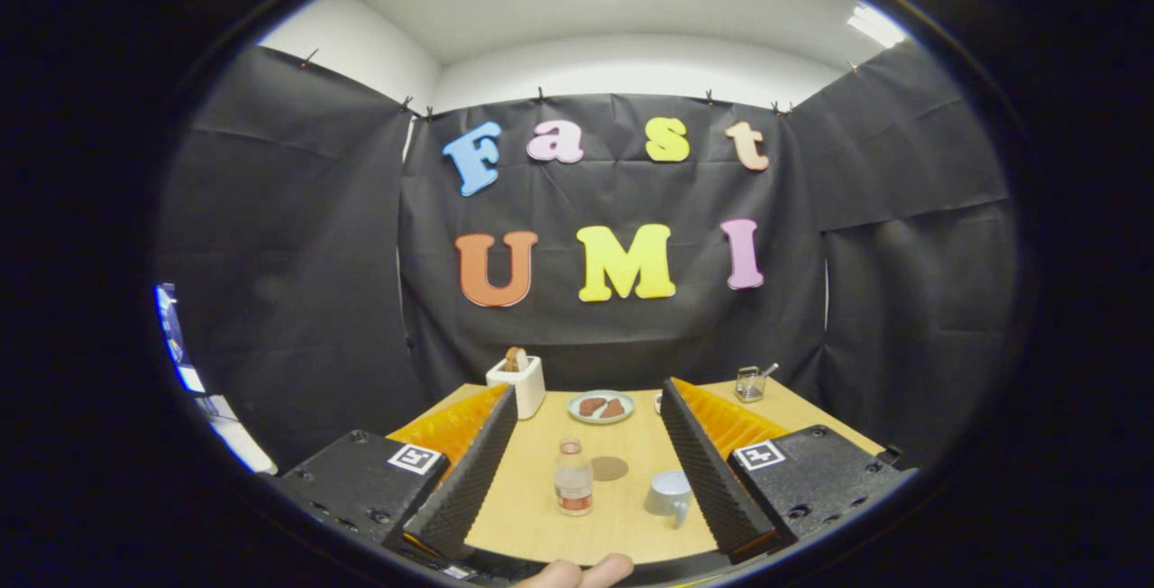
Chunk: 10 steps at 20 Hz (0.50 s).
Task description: Take the bottle from table, then pour the juice into the cup, finally place the bottle on the coaster
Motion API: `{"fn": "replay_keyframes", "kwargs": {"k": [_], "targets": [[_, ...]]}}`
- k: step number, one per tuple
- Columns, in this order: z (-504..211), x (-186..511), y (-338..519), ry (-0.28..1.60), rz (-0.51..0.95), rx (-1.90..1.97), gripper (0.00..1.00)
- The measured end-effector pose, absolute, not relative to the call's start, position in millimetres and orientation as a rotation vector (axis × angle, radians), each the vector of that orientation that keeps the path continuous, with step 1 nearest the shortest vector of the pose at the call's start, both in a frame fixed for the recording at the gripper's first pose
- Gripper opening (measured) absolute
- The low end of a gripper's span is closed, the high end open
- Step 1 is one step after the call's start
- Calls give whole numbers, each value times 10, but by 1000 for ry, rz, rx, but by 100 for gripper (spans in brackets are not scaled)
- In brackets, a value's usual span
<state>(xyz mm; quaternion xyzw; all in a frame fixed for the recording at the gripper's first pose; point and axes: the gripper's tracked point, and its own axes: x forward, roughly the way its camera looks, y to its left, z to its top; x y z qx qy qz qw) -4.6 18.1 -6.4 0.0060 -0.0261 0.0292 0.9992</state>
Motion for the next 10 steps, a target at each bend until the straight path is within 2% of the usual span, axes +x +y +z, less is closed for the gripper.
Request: {"fn": "replay_keyframes", "kwargs": {"k": [10], "targets": [[-683, 143, 257, -30, 76, -3, 100]]}}
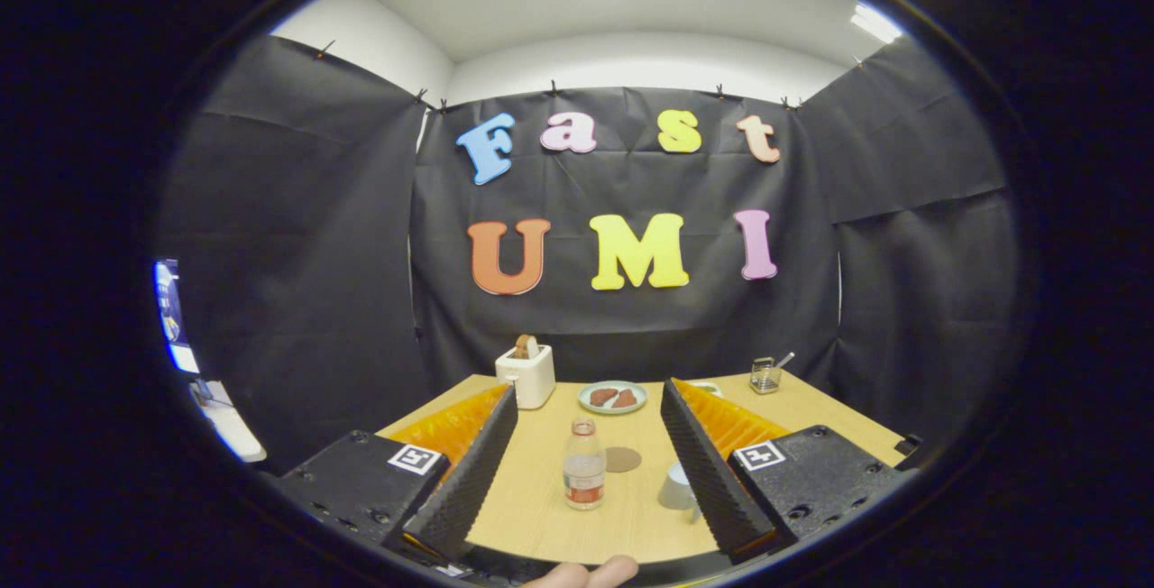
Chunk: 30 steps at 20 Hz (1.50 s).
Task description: Take the bottle from table, then pour the juice into the cup, finally place the bottle on the coaster
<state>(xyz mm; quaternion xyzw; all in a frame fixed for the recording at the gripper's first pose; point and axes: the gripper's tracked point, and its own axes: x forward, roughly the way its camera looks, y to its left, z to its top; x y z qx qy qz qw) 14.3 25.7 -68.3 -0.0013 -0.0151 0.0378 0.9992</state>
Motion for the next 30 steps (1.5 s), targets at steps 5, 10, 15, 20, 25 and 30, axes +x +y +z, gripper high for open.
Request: {"fn": "replay_keyframes", "kwargs": {"k": [5, 10, 15, 20, 25, 30], "targets": [[-1025, 303, 288, -19, 55, -43, 100], [-1433, 517, 419, 18, 79, 10, 100], [-1748, 731, 513, 24, 68, -25, 100], [-2243, 991, 645, 73, 58, -42, 100], [-2494, 1256, 631, 46, -8, -64, 100], [-2707, 1458, 542, 44, -58, -94, 100]]}}
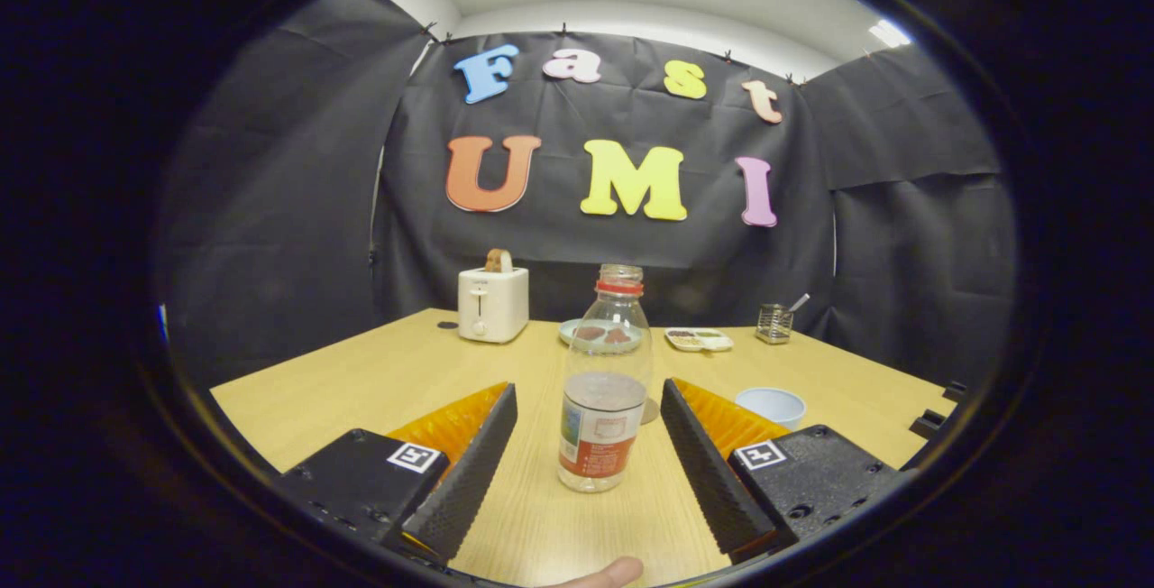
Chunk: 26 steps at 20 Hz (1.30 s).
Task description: Take the bottle from table, then pour the juice into the cup, finally place the bottle on the coaster
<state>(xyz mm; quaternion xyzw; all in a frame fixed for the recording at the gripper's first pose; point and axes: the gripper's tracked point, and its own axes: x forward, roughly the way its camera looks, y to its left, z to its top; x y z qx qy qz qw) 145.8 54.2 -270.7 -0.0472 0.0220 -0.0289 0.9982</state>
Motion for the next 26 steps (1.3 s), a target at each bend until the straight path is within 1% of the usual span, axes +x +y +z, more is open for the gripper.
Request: {"fn": "replay_keyframes", "kwargs": {"k": [5, 9, 15, 17, 19, 23, 26], "targets": [[-2929, 1700, 462, 73, -72, -88, 100], [-2909, 1887, 480, 54, -64, -73, 100], [-2891, 2301, 492, 105, -50, -67, 100], [-2826, 2297, 484, 121, -62, -107, 82], [-2740, 2214, 427, 112, -80, -110, 81], [-2702, 2046, 389, 144, -92, 0, 81], [-2605, 1923, 495, 136, -49, 87, 81]]}}
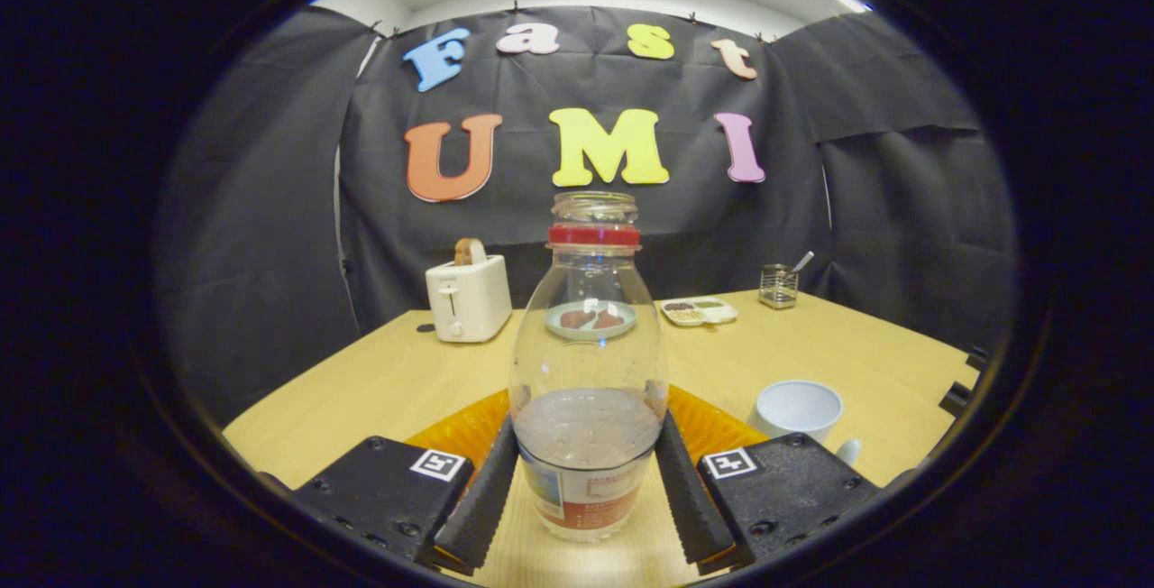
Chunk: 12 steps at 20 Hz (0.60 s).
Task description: Take the bottle from table, then pour the juice into the cup, finally place the bottle on the coaster
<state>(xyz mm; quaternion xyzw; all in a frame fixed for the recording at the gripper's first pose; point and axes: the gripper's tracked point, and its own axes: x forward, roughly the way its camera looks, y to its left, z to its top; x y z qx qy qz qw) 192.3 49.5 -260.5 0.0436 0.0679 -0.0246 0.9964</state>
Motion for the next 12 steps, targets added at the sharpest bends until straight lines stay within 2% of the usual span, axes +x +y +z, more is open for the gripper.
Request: {"fn": "replay_keyframes", "kwargs": {"k": [12], "targets": [[-2123, 1797, 380, 110, 21, 608, 80]]}}
